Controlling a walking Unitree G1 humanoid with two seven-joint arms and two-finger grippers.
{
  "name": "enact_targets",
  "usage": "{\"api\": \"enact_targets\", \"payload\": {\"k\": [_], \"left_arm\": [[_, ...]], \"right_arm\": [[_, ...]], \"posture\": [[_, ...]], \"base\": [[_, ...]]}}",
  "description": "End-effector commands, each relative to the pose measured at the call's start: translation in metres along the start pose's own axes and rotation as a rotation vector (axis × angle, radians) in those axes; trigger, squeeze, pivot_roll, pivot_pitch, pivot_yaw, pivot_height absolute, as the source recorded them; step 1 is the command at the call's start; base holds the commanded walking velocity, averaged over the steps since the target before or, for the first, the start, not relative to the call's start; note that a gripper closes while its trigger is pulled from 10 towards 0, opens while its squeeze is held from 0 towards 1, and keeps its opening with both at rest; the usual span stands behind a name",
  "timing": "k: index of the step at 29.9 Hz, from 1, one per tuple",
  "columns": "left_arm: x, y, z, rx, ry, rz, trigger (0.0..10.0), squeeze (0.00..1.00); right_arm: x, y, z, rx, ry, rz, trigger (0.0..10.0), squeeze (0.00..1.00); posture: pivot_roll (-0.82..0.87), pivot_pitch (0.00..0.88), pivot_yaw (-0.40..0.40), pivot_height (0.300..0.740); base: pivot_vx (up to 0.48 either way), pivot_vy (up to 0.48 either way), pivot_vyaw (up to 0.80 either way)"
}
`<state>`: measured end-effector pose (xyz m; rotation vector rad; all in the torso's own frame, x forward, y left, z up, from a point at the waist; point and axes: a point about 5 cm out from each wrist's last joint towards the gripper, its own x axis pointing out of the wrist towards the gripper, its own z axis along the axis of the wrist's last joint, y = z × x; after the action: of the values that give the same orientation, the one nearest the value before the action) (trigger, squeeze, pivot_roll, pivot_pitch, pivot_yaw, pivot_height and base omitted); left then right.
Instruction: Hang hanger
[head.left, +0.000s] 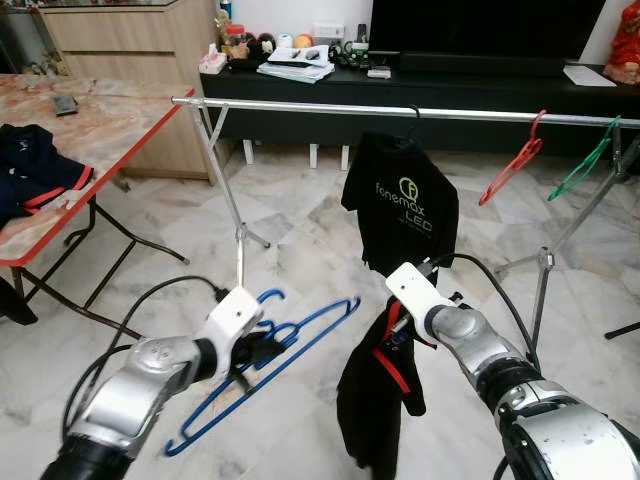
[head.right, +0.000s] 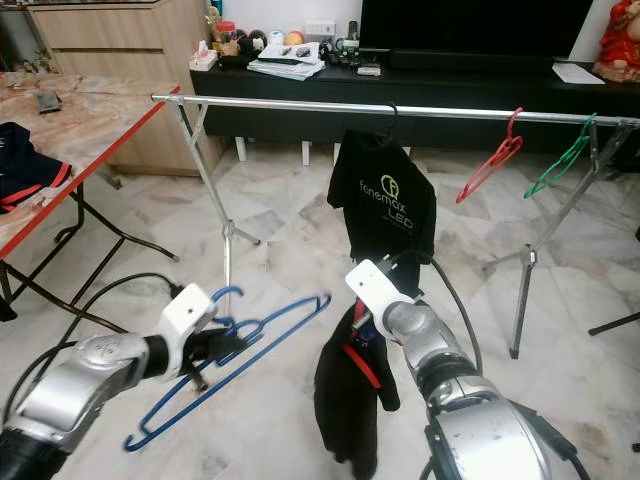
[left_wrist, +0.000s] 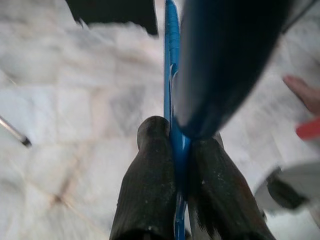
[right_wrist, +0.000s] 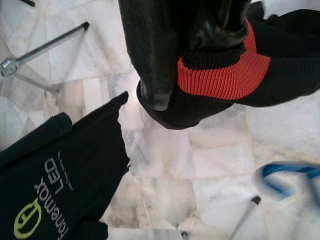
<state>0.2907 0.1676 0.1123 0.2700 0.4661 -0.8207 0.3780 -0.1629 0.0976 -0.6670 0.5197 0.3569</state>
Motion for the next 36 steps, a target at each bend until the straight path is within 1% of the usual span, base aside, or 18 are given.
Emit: {"api": "enact_targets", "payload": {"k": [1,3,5,6,9,11,15,23,25,26,27,28,32,36], "left_arm": [[-0.002,-0.007,0.003,0.028,0.013,-0.057,10.0,0.0],[-0.004,-0.012,-0.001,0.039,0.043,-0.109,10.0,0.0],[-0.004,-0.013,-0.002,0.046,0.052,-0.12,10.0,0.0],[-0.003,-0.014,-0.002,0.043,0.05,-0.127,10.0,0.0],[0.0,-0.017,0.002,0.029,0.018,-0.133,10.0,0.0],[0.003,-0.018,0.008,0.017,-0.018,-0.134,10.0,0.0],[0.009,-0.02,0.019,0.005,-0.072,-0.132,10.0,0.0],[0.013,-0.025,0.023,0.0,-0.093,-0.145,10.0,0.0],[0.013,-0.022,0.022,0.012,-0.086,-0.119,10.0,0.0],[0.013,-0.017,0.019,0.029,-0.063,-0.075,10.0,0.0],[0.011,-0.006,0.012,0.078,-0.012,0.015,10.0,0.0],[0.008,0.0,0.008,0.096,0.016,0.049,10.0,0.0],[0.003,0.002,0.004,0.105,0.043,0.042,10.0,0.0],[0.003,0.002,0.004,0.105,0.043,0.042,10.0,0.0]], "right_arm": [[-0.001,-0.004,0.002,0.007,-0.011,-0.021,10.0,0.0],[-0.001,-0.006,0.003,0.04,-0.017,-0.049,10.0,0.0],[-0.001,-0.007,0.004,0.051,-0.021,-0.059,10.0,0.0],[-0.001,-0.007,0.006,0.075,-0.031,-0.074,10.0,0.0],[0.0,-0.008,0.014,0.145,-0.061,-0.104,10.0,0.0],[0.001,-0.004,0.019,0.173,-0.075,-0.099,10.0,0.0],[0.003,0.007,0.025,0.158,-0.076,-0.044,10.0,0.0],[0.004,0.009,0.025,0.167,-0.073,-0.056,10.0,0.0],[0.003,0.006,0.024,0.172,-0.071,-0.081,10.0,0.0],[0.002,0.002,0.022,0.178,-0.067,-0.11,10.0,0.0],[0.0,-0.007,0.017,0.195,-0.056,-0.161,10.0,0.0],[-0.001,-0.013,0.013,0.206,-0.045,-0.196,10.0,0.0],[-0.003,-0.021,0.008,0.228,-0.031,-0.249,10.0,0.0],[-0.003,-0.021,0.008,0.228,-0.031,-0.249,10.0,0.0]], "posture": [[0.09,0.071,0.004,0.74],[0.09,0.071,0.003,0.74],[0.09,0.071,0.002,0.74],[0.09,0.071,0.001,0.74],[0.09,0.071,-0.001,0.74],[0.09,0.071,-0.001,0.74],[0.1,0.068,-0.005,0.74],[0.1,0.066,-0.008,0.74],[0.1,0.063,-0.006,0.74],[0.1,0.062,-0.005,0.74],[0.1,0.059,-0.005,0.74],[0.1,0.056,-0.004,0.74],[0.09,0.051,-0.002,0.74],[0.09,0.051,-0.002,0.74]], "base": [[0.0,0.0,0.0],[0.0,0.0,0.0],[0.0,0.0,0.0],[0.0,0.0,0.0],[0.0,0.0,0.0],[0.0,0.0,0.0],[0.0,0.0,0.0],[0.0,0.0,0.0],[0.0,0.0,0.0],[0.0,0.0,0.0],[0.0,0.0,0.0],[0.0,0.0,0.0],[0.0,0.0,0.0],[0.0,0.0,0.0]]}}
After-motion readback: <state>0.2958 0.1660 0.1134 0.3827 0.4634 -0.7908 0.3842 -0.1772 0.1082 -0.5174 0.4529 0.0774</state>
